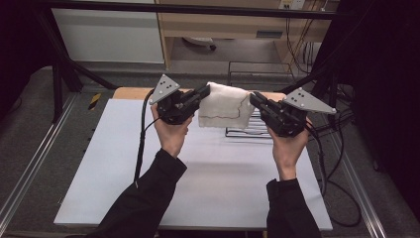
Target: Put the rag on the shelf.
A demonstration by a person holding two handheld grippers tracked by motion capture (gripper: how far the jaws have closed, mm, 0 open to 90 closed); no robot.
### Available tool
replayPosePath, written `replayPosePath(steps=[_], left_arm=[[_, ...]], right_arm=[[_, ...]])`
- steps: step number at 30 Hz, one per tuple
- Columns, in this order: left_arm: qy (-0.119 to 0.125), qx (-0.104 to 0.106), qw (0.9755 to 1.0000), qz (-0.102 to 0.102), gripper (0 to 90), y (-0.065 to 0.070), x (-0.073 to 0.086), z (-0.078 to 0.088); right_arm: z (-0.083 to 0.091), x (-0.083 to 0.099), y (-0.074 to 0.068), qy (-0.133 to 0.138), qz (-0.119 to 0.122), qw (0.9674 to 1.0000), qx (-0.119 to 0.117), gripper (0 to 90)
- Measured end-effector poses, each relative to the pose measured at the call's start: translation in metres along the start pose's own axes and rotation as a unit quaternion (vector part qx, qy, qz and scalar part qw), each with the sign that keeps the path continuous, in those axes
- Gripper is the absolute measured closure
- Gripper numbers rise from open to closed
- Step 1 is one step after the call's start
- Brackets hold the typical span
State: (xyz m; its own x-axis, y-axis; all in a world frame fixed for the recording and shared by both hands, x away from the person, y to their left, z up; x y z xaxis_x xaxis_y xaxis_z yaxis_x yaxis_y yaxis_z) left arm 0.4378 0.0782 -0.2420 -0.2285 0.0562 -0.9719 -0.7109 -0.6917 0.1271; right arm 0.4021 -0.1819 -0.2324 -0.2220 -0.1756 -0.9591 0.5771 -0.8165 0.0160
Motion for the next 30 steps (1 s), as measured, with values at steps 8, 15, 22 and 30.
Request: replayPosePath(steps=[8, 15, 22, 30], left_arm=[[0.006, 0.003, 1.0000, -0.007, 84.9, 0.009, -0.014, -0.013], [0.013, 0.005, 0.9998, -0.011, 84.9, 0.014, -0.027, -0.024], [0.014, 0.006, 0.9997, -0.017, 84.9, 0.021, -0.039, -0.036], [0.022, 0.011, 0.9996, -0.013, 84.9, 0.026, -0.052, -0.049]], right_arm=[[0.009, -0.011, 0.013, 0.007, -0.004, 0.9998, 0.016, 84.2], [0.014, -0.018, 0.022, 0.016, -0.006, 0.9995, 0.025, 84.2], [0.020, -0.027, 0.034, 0.021, -0.010, 0.9990, 0.039, 84.3], [0.026, -0.041, 0.046, 0.026, -0.010, 0.9981, 0.055, 84.3]])
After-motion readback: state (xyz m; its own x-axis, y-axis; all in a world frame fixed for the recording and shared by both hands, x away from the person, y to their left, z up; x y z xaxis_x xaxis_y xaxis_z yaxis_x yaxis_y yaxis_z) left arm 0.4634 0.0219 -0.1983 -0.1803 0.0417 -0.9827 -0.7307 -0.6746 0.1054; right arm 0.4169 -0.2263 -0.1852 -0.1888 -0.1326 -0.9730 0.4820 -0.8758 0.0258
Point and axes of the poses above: each handheld gripper's, and its own axes: z roughly backward along the jaws, x roughly out of its underside, y roughly to its right, the point moved 2 cm from there along -z, roughly forward along the jaws, and after that the axes turned 11 degrees about -y, right-handed, at the moved point
